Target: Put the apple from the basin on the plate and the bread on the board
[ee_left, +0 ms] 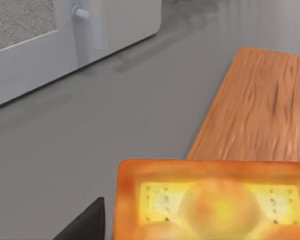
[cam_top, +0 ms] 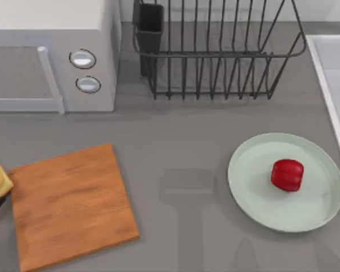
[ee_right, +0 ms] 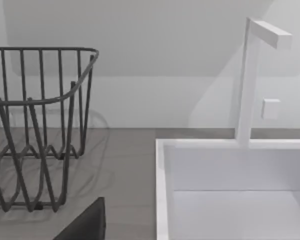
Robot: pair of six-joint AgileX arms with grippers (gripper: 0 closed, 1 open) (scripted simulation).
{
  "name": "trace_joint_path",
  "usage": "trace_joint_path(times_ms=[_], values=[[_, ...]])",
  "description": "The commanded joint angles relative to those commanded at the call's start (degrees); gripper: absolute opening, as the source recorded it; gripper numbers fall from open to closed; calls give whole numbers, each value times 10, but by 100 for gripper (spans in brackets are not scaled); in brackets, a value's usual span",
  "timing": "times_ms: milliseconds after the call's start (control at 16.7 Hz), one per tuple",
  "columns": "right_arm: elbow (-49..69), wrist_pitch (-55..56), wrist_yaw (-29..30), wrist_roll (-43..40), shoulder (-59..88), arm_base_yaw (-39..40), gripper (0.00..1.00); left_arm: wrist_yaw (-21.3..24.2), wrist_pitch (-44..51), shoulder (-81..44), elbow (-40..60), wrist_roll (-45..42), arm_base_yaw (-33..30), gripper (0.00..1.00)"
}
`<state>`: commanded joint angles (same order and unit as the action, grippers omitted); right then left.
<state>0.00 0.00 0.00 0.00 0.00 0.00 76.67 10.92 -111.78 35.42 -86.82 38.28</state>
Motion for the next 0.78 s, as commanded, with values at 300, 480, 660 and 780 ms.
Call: trace_joint_path(times_ms=[300,480,660,780], values=[[0,0,0,0,0,0,100,-4,-151,-29,-10,114,-30,100],[0,0,0,0,0,0,100,-7,-212,-52,-10,154,-40,100],[0,0,0,0,0,0,100,-8,-237,-65,-9,168,-44,100],[0,0,0,0,0,0,100,-8,-237,-65,-9,168,-44,100]])
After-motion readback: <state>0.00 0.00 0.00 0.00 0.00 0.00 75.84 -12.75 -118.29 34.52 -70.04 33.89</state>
